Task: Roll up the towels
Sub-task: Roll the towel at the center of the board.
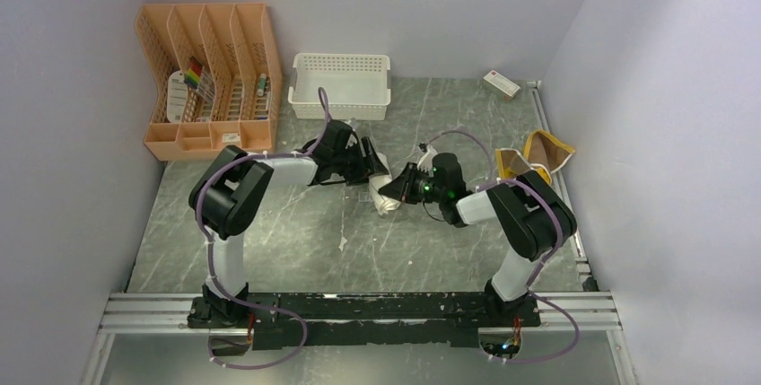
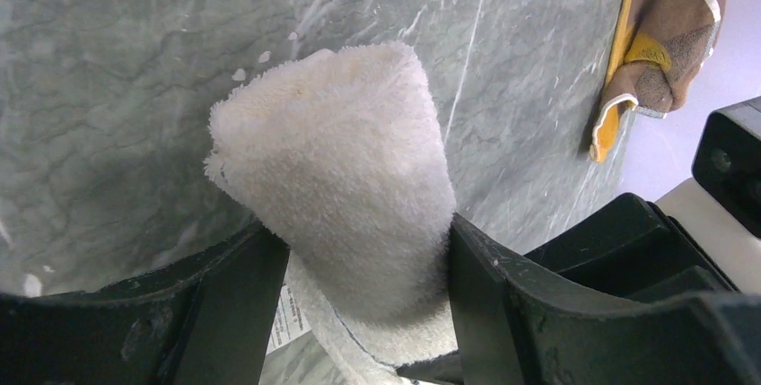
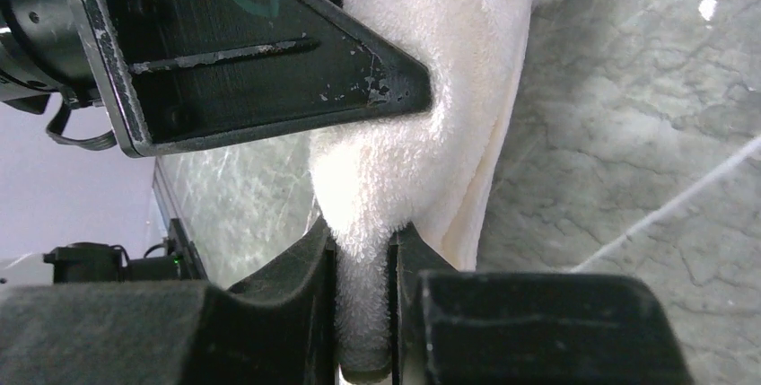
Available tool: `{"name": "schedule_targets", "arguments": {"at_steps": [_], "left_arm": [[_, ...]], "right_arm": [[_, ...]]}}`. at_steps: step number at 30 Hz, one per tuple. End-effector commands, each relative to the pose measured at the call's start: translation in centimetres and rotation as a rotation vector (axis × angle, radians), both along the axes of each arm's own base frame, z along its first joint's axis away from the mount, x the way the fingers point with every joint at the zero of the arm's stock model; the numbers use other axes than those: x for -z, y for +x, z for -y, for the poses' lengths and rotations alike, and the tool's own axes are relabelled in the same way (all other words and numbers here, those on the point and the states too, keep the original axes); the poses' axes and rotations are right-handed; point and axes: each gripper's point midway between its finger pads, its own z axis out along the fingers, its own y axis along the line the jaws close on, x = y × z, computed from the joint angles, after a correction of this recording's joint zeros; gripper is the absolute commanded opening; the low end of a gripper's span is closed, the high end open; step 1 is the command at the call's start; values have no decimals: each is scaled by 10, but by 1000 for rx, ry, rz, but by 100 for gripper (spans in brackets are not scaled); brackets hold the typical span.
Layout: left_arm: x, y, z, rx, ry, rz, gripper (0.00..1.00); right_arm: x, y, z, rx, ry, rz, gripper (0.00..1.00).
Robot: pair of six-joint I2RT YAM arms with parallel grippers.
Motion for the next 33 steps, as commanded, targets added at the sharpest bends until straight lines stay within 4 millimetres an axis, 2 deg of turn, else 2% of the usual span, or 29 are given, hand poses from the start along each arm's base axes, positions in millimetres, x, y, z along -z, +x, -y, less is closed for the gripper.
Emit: {"name": "schedule_targets", "arguments": {"at_steps": [1,13,18,22,29,30,31,33], "left_arm": [[37,-16,0,-9,74,-60,73],[45,-30,-22,-4,174,-83,73],[45,-39,-29,19,212,-108,73],[36,-40,-48,-15,283,-104,75],[9,-34,-57,-85,263,-68,78],[3,-32,-58,-101,259,-56,95],[-3,-30,-60,-117,257,-47,100],[-16,-26,-62,-136,235,-31,100]], "right_arm": [[-13,-14,-2,-61,100,-20,0],[-13,-34,17,6,284,-76,0],[-13,-37,22,36,272,-72,0],[-9,-33,30,67,185,-50,0],[-9,-25,40,103,79,-16,0],[-8,-25,40,105,71,-15,0],[-6,-25,42,109,62,-17,0],[-3,-25,44,118,45,-17,0]]}}
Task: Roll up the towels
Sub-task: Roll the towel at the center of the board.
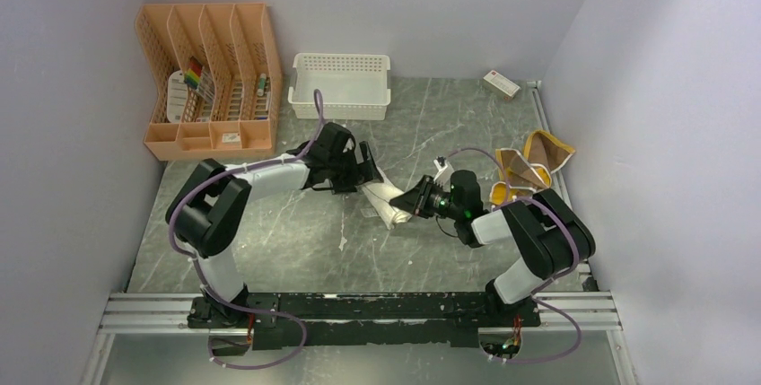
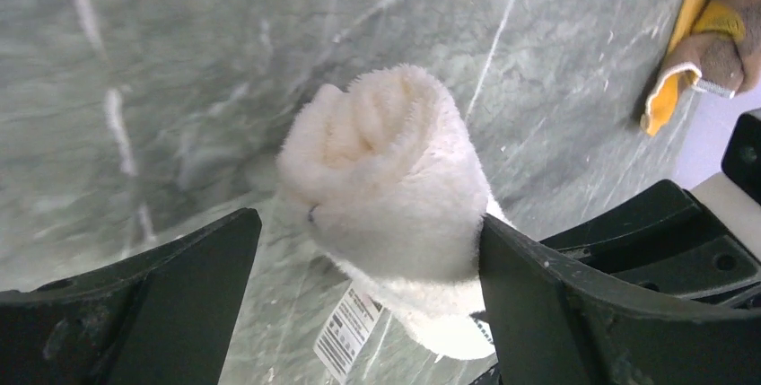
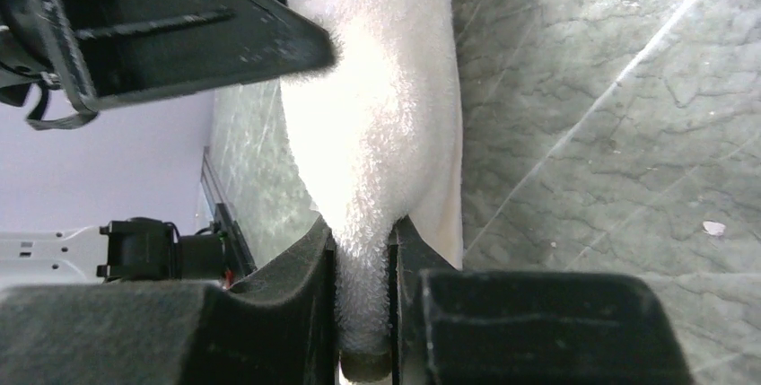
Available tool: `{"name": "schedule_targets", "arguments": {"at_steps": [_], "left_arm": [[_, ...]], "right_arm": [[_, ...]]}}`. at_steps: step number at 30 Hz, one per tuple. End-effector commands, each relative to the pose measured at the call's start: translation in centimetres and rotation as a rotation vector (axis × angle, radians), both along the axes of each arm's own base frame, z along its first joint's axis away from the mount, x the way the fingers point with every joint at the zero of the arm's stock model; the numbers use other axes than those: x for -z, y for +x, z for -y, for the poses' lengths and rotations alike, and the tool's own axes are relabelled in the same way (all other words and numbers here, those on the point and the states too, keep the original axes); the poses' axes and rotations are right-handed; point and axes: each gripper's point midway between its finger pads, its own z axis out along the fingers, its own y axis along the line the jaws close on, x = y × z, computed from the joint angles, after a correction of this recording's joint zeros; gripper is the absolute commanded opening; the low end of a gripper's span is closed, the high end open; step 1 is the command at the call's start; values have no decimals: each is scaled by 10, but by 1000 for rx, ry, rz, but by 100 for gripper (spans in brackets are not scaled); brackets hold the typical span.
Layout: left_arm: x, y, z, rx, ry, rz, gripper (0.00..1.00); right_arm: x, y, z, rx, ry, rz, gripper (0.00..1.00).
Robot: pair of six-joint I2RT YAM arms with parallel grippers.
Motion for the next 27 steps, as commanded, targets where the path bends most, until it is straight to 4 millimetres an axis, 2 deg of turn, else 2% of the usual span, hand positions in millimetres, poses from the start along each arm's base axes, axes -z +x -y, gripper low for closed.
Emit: {"name": "schedule_targets", "arguments": {"at_steps": [1,4,9,12,17,22,27], "left_arm": [[-6,7,-37,-108,91,12,100],[-9,4,-32,-94,66,-2,100],[8,-15,-15,-92,-2,-62,100],[10,-21,-4,-112,-54,-69,100],[-6,-17,8,-153,-105,-19,100],[-28,-15,8,-201,-141,26,100],[-37,-25,11,-223,-144,53,100]], "right_arm": [[9,10,13,59,-76,19,0],[12,10,13,65,-99,24,0],[13,7,10,63,-116,32,0],[16,5,7,61,-132,32,0],[21,0,3,57,-161,35,0],[23,-3,-4,47,-182,42,0],[24,-7,-14,28,-211,55,0]]}}
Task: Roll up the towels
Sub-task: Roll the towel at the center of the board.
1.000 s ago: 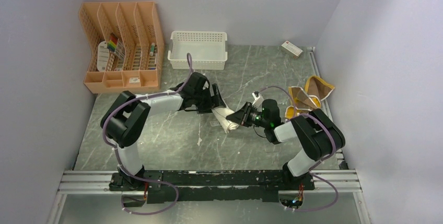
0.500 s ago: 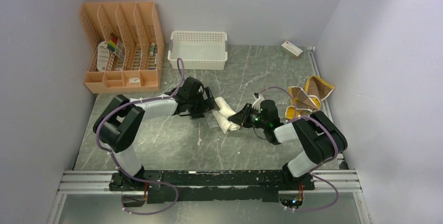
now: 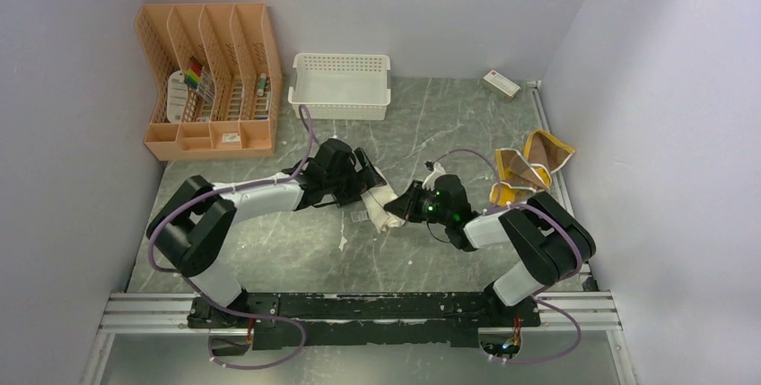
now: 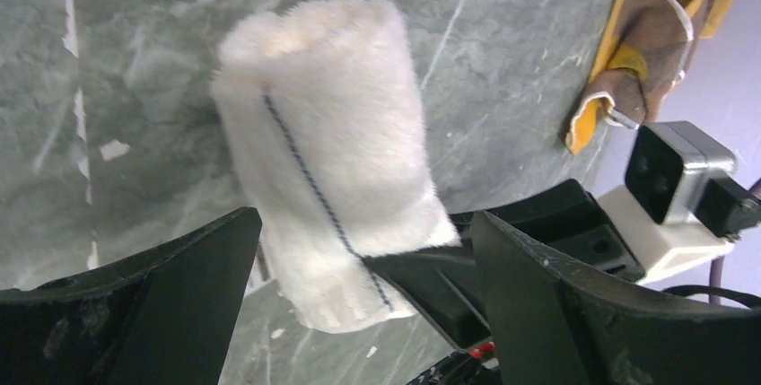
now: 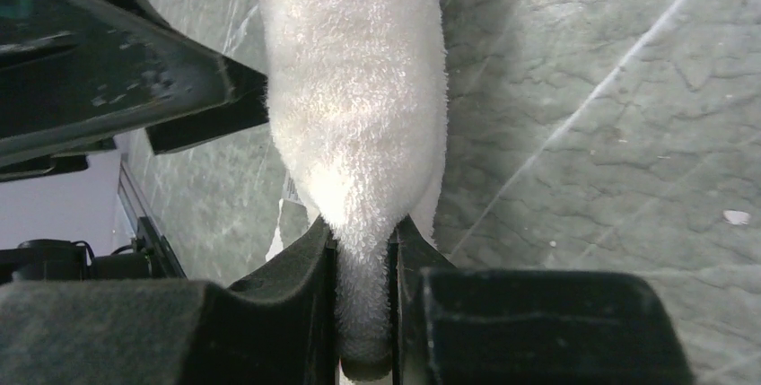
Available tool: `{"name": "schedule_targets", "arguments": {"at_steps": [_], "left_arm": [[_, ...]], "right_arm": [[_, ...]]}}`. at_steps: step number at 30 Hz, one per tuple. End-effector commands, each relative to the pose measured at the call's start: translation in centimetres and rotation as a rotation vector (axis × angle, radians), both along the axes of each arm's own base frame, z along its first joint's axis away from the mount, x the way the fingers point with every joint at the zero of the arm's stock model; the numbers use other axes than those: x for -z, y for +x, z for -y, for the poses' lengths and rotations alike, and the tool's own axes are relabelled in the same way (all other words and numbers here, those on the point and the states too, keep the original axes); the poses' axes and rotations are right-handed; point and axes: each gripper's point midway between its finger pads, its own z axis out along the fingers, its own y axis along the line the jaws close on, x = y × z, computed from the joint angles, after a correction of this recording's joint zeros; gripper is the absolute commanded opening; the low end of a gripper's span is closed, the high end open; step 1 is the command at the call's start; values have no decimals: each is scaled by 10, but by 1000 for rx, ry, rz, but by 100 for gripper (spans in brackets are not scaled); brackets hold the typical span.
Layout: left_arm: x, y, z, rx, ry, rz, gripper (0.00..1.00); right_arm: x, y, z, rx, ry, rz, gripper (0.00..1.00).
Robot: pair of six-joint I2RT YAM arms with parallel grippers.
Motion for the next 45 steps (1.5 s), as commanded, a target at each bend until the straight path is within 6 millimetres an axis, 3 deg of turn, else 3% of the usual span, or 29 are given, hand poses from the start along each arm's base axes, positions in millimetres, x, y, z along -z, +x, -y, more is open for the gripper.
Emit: {"name": "schedule_targets", "arguments": {"at_steps": [1,5,10,16,21,25,31,33,39,45], "left_arm": [[-25,-2,9,-40,-26,80,100],[-34,-7,13,-44,17,118,100],[-14,-15,16,-12,74,26,100],[-2,-20,-4,-40,174,-7,100],[-4,-19,-17,-75,211,9,100],[8,-13,-15,-90,223,1,100],[21,3,6,-109,181,-5,100],[20,7,8,-138,158,3,100],[8,12,-14,-292,85,64,100],[-11,4,-38,-398,-17,118,99]], "right_arm": [[4,-1,-5,-7,-53,9,0],[3,-1,-10,-14,-53,14,0],[-2,2,-11,-12,-62,29,0],[-9,5,-8,-3,-89,48,0],[-15,7,-8,-1,-94,65,0],[-17,5,-11,-10,-102,76,0],[-15,-1,-17,-33,-97,73,0],[-16,-4,-18,-38,-93,74,0],[-23,-7,-22,-58,-63,85,0],[-20,-8,-20,-57,-79,83,0]]}}
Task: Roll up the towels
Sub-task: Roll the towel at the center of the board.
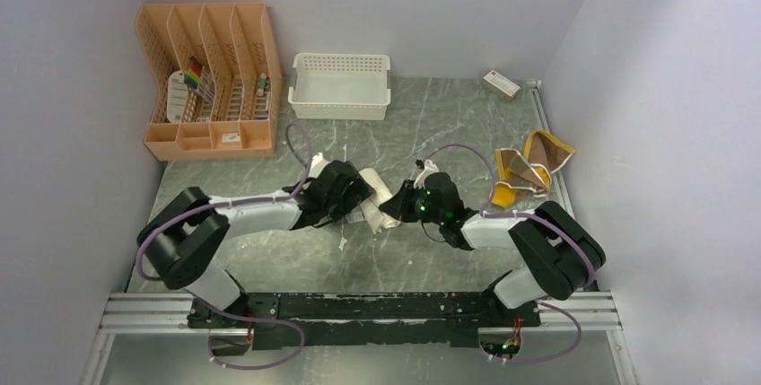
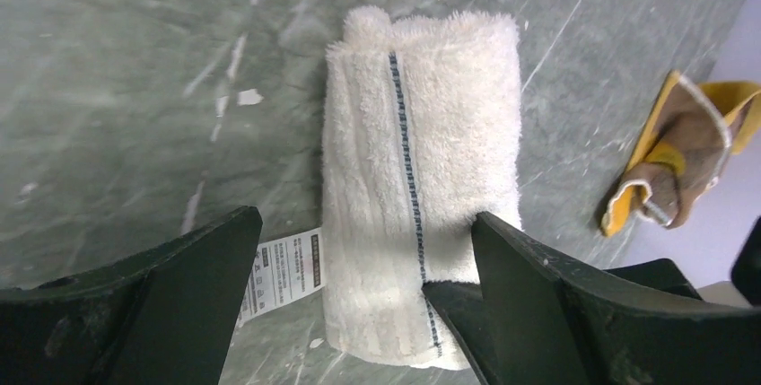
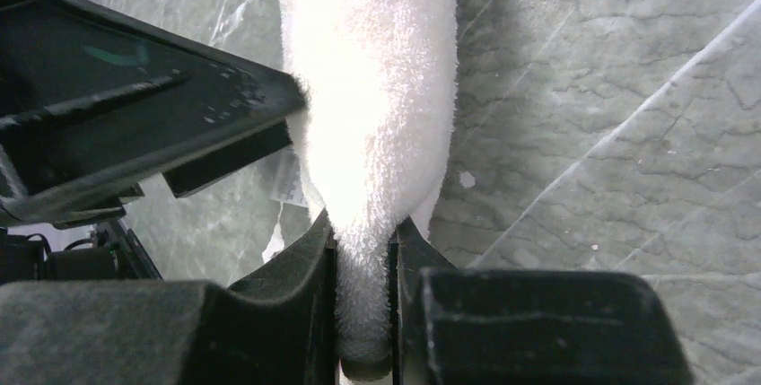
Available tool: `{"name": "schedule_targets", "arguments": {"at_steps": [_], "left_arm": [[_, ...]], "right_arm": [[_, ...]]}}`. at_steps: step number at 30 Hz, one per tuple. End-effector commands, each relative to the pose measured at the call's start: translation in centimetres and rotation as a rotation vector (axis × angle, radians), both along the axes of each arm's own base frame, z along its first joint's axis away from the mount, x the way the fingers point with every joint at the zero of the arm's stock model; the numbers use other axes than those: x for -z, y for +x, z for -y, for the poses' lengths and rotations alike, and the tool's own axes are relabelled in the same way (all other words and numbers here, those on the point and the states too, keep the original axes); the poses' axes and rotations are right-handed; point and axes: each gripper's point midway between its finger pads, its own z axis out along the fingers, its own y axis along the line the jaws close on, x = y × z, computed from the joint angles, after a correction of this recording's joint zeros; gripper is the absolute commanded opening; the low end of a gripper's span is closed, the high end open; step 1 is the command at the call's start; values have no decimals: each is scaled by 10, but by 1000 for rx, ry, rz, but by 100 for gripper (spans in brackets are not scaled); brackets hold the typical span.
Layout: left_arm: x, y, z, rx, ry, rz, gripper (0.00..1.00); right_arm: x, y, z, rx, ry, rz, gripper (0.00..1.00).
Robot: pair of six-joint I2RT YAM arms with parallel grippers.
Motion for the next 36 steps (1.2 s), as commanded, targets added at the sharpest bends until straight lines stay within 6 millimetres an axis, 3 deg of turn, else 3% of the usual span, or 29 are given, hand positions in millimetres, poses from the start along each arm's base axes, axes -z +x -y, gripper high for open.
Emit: {"name": "schedule_targets", "arguments": {"at_steps": [1,5,10,15,27,36], "left_arm": [[-32,16,-19,-149,-81,123,99],[-46,18,-25,-150,-60,161,100],[-54,26,-15,-136,-99,193,100],[-40,27,-2,-89,-131,132,99],[-8,23,7,-28,-142,24,99],[-3,29,16,-3,-174,54,99]], "right_arm": [[-10,-4,-6,-34,23,27,0],[-10,-3,-9,-39,25,28,0],[-8,-4,-13,-50,16,27,0],[-7,-4,-12,-45,8,26,0],[-7,-4,-12,-45,-1,26,0],[-7,-1,-7,-47,-64,46,0]]}}
